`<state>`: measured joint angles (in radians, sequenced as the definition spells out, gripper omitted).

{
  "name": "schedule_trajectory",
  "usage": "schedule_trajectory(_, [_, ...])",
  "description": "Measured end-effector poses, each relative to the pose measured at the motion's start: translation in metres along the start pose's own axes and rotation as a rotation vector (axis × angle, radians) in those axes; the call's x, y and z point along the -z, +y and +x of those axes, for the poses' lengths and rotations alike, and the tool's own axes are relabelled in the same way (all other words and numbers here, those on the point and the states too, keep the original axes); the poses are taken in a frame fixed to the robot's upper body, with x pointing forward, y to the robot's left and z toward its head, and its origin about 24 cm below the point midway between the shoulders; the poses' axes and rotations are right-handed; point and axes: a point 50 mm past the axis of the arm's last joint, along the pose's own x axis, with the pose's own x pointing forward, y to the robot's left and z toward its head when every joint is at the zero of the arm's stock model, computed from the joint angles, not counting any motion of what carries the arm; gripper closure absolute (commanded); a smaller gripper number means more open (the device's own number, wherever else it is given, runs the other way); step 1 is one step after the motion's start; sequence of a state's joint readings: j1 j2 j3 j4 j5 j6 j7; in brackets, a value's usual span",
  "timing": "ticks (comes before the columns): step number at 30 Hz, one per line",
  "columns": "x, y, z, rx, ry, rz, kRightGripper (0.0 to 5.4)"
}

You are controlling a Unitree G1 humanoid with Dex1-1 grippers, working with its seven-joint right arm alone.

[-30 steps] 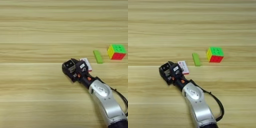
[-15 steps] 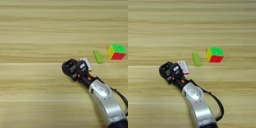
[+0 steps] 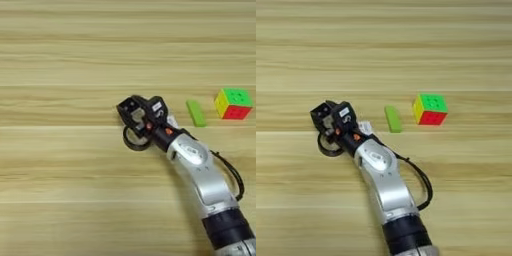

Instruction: Move the objects on the table

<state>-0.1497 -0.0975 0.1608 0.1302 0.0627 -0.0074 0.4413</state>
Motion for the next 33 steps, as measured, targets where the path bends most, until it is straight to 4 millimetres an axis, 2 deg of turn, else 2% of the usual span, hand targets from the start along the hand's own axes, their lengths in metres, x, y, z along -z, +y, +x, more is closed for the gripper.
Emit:
schedule_trajectory(3, [0.009,0.001,0.021,-0.004,0.042,0.039,2.93])
schedule_trajectory(5, [0.011,0.002,0.026,-0.010,0.045,0.038,2.93])
schedule_trajectory(8, [0.026,0.003,0.040,-0.030,0.115,0.052,2.93])
schedule_trajectory(12, [0.028,0.006,0.057,-0.057,0.124,0.036,2.93])
schedule_trajectory(23, [0.031,0.007,0.070,-0.077,0.118,0.014,2.93])
schedule_trajectory(24, [0.031,0.007,0.070,-0.077,0.118,0.014,2.64])
schedule_trajectory(33, [0.031,0.007,0.071,-0.079,0.115,0.010,1.58])
